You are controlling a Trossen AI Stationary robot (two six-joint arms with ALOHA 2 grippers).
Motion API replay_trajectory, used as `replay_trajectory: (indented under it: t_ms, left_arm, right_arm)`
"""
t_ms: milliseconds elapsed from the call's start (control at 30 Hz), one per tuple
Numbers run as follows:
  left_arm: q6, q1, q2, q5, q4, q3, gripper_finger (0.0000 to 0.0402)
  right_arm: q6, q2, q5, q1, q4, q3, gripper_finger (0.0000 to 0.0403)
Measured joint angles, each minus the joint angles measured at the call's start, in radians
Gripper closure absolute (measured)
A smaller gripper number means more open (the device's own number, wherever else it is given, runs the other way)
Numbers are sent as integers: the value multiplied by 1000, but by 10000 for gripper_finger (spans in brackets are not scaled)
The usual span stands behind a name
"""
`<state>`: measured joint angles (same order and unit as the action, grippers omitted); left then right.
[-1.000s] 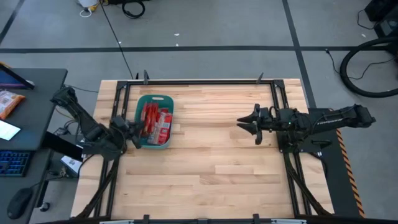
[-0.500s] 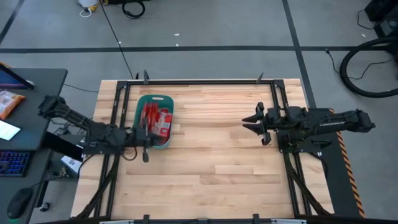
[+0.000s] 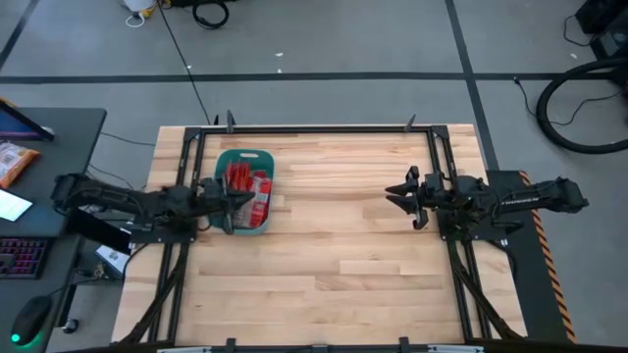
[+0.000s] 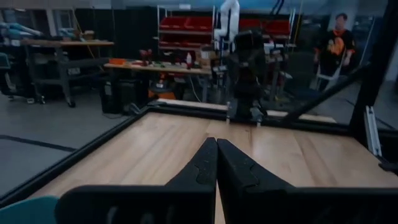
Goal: Sort popcorn bags into baskets
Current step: Return to Home Position
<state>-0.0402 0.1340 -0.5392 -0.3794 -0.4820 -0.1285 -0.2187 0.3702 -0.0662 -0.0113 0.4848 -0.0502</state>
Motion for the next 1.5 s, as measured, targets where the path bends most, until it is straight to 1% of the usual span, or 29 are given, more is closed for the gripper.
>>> replay_trajectory:
  t_ms: [67,200,300,367,467,567,800,1000,1133,1500]
  left_arm:
    - [5,-3,41,-2,-1,17,396]
    - [34,-2,122,-9,-18,55,397]
    - [50,-1,176,-16,-44,89,398]
    - [51,-1,207,-18,-76,115,398]
    - [57,1,245,-15,-77,120,399]
    - [80,1,260,15,-70,120,399]
    - [74,1,265,57,-29,120,391]
    - [-54,1,264,63,85,120,383]
    - [-131,1,264,63,128,121,381]
    - [-158,1,265,63,129,121,379]
  right_arm:
    - [0,-19,-2,0,-1,12,289]
    - [6,-54,-68,0,-7,29,289]
    - [19,-79,-88,0,-7,41,288]
    - [48,-92,-83,0,-21,44,288]
    - [101,-94,-10,6,-26,44,288]
    - [121,-94,29,13,-28,44,288]
    - [93,-94,8,14,-29,44,288]
    - [91,-94,8,14,-28,44,288]
    - [91,-94,8,14,-29,44,288]
    - [91,-94,8,14,-28,44,288]
